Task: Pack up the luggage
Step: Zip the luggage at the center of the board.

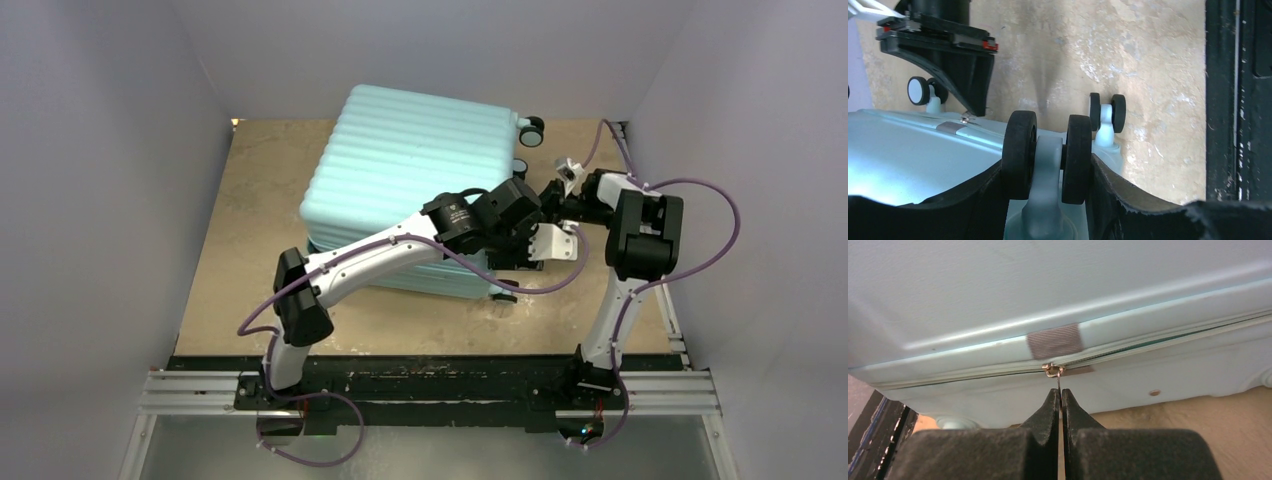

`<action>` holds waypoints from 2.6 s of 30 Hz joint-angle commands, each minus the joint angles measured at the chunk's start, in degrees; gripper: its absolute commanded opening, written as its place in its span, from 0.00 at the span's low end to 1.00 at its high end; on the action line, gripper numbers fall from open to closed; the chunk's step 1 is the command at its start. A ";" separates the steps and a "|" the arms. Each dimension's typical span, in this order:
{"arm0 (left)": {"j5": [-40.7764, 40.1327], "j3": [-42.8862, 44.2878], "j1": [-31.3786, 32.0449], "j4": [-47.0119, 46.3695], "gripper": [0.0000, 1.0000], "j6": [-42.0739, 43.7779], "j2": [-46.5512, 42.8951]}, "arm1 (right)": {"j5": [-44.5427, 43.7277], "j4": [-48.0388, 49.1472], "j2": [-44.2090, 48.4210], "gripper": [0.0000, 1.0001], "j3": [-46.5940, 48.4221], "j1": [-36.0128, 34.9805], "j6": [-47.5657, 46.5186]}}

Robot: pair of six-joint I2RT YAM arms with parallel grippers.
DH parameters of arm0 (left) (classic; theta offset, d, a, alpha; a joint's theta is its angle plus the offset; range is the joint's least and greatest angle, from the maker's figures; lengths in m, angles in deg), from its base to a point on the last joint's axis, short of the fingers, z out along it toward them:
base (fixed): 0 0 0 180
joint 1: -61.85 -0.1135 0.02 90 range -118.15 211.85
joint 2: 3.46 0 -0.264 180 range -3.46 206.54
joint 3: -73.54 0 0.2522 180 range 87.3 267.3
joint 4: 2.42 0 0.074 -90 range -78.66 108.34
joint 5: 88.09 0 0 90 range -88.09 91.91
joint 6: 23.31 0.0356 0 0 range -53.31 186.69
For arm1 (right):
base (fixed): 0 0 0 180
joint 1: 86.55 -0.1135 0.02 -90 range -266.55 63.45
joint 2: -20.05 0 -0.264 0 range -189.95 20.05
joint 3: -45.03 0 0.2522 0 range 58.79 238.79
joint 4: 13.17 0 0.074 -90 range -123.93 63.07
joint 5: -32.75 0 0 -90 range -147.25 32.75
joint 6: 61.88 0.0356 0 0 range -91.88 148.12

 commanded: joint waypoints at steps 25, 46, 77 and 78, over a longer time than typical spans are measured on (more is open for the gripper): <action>11.24 -10.62 -0.03 14.59 0.00 6.59 -15.04 | -5.83 14.04 -17.67 0.00 34.24 0.42 32.56; 7.68 -16.08 -5.31 13.97 0.00 7.11 -24.01 | -35.54 86.33 -2.29 0.00 9.82 -3.89 90.82; 20.22 -30.67 -8.92 23.69 0.14 13.70 -35.84 | -36.06 84.38 -6.80 0.00 9.59 -12.50 96.91; 19.19 -30.51 -8.98 22.56 0.26 12.58 -36.55 | -35.52 85.50 -5.46 0.00 7.66 -12.50 96.42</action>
